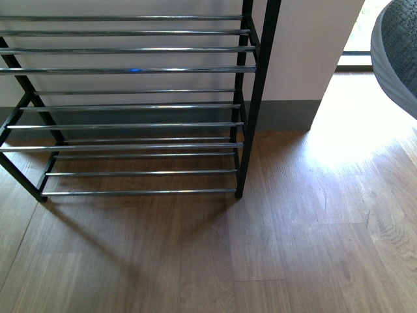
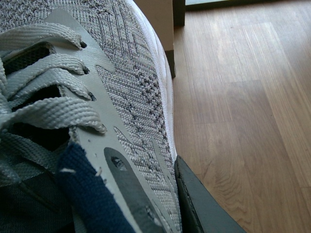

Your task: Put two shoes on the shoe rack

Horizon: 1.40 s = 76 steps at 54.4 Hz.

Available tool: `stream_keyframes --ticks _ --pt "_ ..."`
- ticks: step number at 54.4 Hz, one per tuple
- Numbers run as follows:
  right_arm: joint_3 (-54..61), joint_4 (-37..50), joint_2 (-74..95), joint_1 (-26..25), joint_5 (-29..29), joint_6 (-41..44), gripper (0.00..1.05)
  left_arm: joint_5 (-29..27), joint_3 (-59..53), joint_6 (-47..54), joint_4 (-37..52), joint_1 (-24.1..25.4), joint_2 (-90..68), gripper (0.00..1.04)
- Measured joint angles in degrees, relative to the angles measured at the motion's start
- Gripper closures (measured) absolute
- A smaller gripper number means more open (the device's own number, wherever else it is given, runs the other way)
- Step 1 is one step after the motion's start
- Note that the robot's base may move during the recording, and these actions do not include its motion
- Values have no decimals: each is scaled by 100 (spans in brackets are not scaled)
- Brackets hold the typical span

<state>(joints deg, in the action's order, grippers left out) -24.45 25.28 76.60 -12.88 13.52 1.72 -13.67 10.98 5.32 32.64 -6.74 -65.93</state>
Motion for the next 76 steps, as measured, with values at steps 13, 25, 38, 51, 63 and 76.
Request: stream_keyframes --ticks 13,25,38,51,63,76 --pt "2 0 2 0 -7 0 103 0 0 2 -4 0 0 103" --pt "2 0 2 0 -4 0 103 0 0 0 -4 0 0 103" --pt "2 0 2 0 0 0 103 -2 0 0 -4 0 0 103" --pt "0 2 -7 0 4 0 103 -4 0 0 -4 0 4 103" --pt "0 0 -7 0 4 0 103 -2 0 0 -4 0 4 103" --pt "0 0 -7 0 -2 0 103 -2 0 0 -4 0 4 103"
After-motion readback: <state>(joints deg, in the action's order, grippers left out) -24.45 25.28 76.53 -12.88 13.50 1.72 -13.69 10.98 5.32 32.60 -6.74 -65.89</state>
